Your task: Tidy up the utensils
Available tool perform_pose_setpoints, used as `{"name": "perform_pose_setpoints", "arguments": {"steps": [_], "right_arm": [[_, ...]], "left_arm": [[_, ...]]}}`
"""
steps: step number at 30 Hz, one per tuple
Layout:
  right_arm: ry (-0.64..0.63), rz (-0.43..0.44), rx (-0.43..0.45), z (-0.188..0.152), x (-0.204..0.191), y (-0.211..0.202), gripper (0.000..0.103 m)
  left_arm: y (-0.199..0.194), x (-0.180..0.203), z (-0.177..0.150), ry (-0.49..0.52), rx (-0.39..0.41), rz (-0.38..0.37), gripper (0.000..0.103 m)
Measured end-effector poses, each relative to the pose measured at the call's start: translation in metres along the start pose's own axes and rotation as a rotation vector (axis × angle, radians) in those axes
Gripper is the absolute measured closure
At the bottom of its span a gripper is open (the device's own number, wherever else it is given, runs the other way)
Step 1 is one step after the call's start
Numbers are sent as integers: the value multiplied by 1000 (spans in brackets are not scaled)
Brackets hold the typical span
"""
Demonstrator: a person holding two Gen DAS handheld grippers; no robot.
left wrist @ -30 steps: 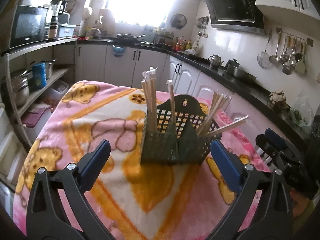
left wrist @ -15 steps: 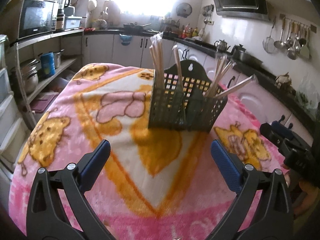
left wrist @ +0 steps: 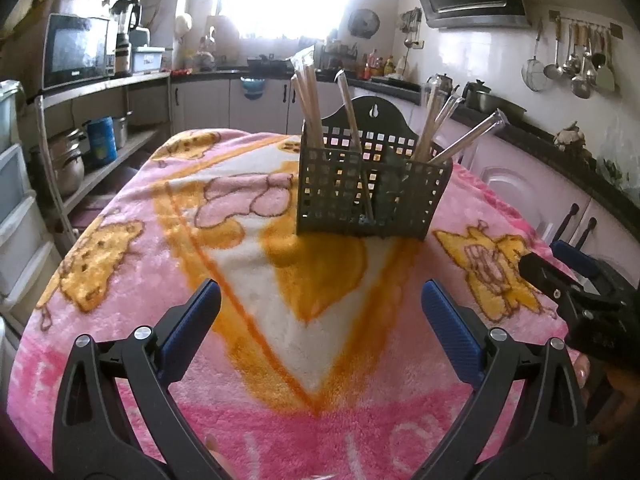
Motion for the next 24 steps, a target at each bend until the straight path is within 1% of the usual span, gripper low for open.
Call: {"name": "perform_pose_setpoints", "arguments": {"steps": [6,10,13,14,18,22,24], "right_arm": [[-21,-11,60,-9,-7,-11,6],[-4,-16,95,-12,-7,-18,6],[9,-21,122,-11,-4,-23,6],[10,-21,127,-10,-4,-24,6],[19,-29,142,-10,-3,-26,6],[26,-34,152,-12,-2,-28,6],[28,-38,151,-12,-2,-28,6]], "left_arm": [[-4,3,-3,2,44,-11,11],[-10,3,-2,1,87,-28,11],[-14,4,-2,15,109,-4,11],[-15,4,-3,21,115,4,11],[-17,3,-6,13,136,-24,11],[-16,0,-7,11,142,9,11],[-16,0,-7,8,144,2,11]]}}
Point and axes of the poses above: each gripper's, at about its wrist camera, not at the fingertips, and y roughly the way its jaws point, x to its right, z to its top, the point moved 9 cm from there along y, roughly the way its jaws point, and after that the axes turned 14 degrees about -x, right-handed, at the moved point
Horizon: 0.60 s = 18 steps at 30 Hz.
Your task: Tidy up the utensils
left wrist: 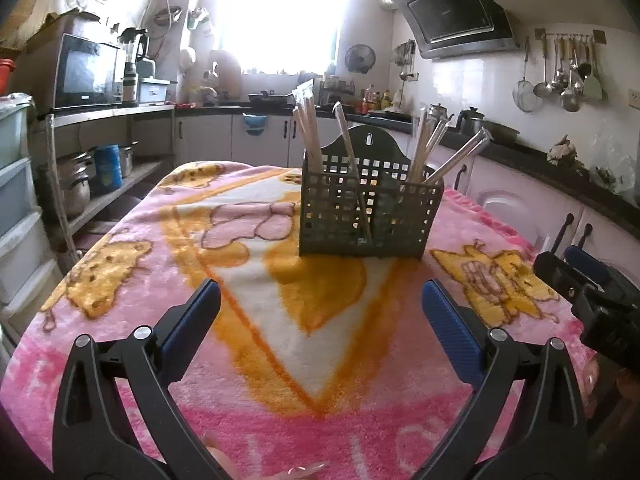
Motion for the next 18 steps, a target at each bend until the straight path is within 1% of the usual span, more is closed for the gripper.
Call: {"name": "perform_pose_setpoints", "arguments": {"steps": [8,18], "right_arm": [[-10,-4,0,-1,-1,0,6],[-7,-4,-6,-3,-2,1,6]], "left_arm": [[0,-5,0,-25,2,-3,11],[-1,-6,0,-27,3,-4,11]]}}
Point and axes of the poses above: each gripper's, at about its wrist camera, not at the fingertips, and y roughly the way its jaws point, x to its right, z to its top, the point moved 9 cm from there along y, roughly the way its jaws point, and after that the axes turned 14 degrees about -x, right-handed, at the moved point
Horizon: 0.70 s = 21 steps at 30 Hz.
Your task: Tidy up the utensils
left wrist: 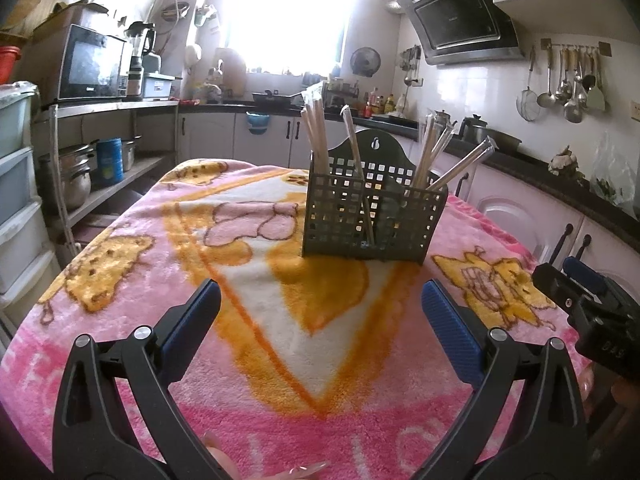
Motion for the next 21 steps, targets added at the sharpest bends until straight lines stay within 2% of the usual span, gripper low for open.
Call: {"name": "perform_pose_setpoints", "arguments": {"steps": [21], "right_arm": [[-2,-2,-3,-1,0,1,6]], "left_arm": [[-1,-1,0,-2,2,7,11]]}}
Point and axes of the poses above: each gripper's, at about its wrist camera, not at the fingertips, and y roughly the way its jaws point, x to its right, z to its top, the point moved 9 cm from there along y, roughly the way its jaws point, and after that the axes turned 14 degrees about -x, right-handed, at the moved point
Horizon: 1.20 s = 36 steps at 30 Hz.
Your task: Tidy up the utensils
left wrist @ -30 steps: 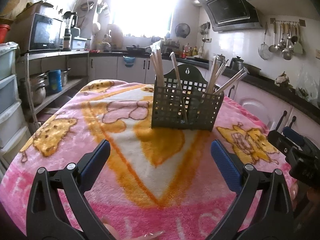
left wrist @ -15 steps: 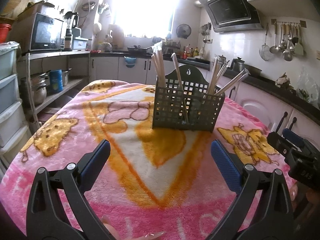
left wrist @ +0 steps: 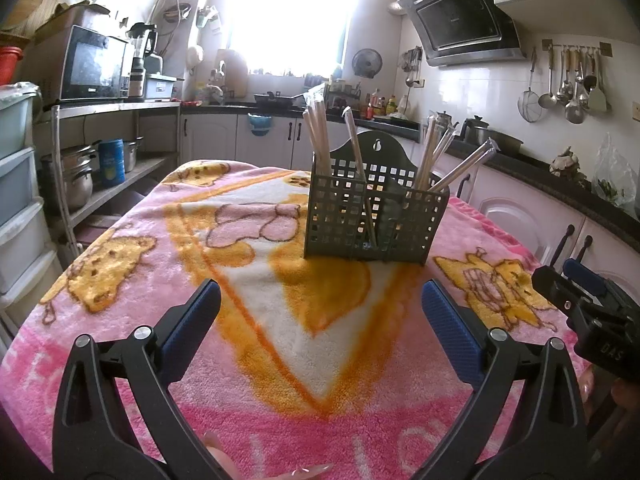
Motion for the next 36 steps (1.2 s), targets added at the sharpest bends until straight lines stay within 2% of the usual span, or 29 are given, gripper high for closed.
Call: {"name": "perform_pose_setpoints", "arguments": {"steps": [36], "right_arm": [[-1,0,-1,-1,1,1,6]], "left_arm": [[-3,3,3,1,11,-4,11]]}}
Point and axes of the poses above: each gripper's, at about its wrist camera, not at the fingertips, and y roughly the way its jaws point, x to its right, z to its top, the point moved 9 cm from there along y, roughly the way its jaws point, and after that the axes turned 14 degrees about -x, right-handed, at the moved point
